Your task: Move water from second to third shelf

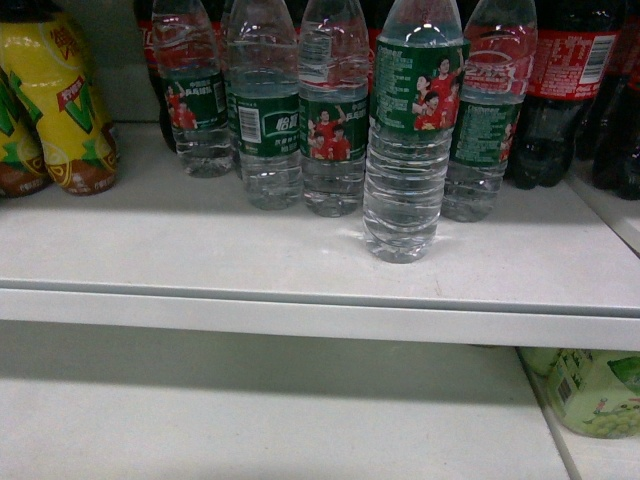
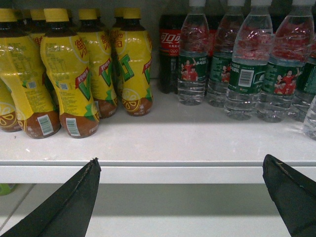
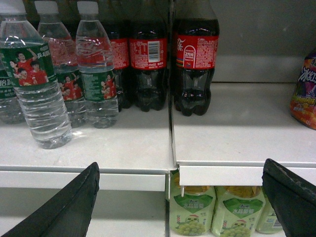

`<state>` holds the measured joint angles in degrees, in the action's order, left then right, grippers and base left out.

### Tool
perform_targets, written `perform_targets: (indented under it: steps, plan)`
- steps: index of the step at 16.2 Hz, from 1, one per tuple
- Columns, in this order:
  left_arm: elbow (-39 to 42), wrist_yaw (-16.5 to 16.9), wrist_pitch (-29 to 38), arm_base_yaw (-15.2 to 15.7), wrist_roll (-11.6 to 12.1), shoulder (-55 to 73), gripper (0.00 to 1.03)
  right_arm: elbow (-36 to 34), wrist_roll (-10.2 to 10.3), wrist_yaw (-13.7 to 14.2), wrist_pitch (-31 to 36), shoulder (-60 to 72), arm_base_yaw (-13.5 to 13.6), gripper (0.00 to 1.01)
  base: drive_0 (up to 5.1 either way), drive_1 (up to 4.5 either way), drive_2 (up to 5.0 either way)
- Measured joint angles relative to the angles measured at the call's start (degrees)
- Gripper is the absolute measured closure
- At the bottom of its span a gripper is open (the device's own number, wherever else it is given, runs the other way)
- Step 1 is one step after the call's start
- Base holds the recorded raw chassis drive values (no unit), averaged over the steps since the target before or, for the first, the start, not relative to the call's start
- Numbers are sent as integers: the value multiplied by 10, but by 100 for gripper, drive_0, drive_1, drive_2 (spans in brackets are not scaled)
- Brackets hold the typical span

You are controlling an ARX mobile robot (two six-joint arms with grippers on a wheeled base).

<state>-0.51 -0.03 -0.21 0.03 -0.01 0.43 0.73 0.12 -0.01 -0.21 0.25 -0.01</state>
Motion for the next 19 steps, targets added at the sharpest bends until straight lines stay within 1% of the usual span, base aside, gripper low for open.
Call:
perform_targets:
  steps: [17, 18, 19]
  plan:
    - [0, 0, 0, 0, 0, 0, 5, 1, 1, 2, -5, 1, 0, 3, 0, 0, 0]
    - [0, 0, 0, 0, 0, 0, 5, 28, 27, 21, -74, 46, 4, 3, 0, 0, 0]
    - [0, 0, 0, 0, 0, 0, 5, 49, 37, 14, -54, 113, -5, 3, 0, 0, 0]
